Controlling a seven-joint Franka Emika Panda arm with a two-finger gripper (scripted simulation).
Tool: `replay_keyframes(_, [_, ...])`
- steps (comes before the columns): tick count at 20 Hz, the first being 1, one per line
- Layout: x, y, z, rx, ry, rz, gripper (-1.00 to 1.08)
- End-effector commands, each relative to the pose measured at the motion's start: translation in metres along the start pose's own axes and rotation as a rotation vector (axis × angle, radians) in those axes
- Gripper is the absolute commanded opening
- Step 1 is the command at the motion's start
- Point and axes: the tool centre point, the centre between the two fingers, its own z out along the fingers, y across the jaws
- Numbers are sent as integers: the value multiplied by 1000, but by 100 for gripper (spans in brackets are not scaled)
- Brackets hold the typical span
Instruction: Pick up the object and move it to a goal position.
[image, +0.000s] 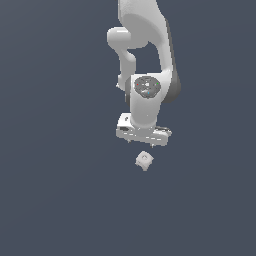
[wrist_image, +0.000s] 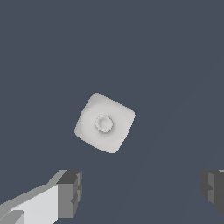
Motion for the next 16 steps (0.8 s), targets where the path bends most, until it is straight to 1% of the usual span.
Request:
replay_keyframes(1, [4,-4,5,-1,3,64,100])
replay_keyframes(10, [19,-18,24,-4,15,289,100])
replay_keyframes(16, [26,-25,33,-6,23,397,100])
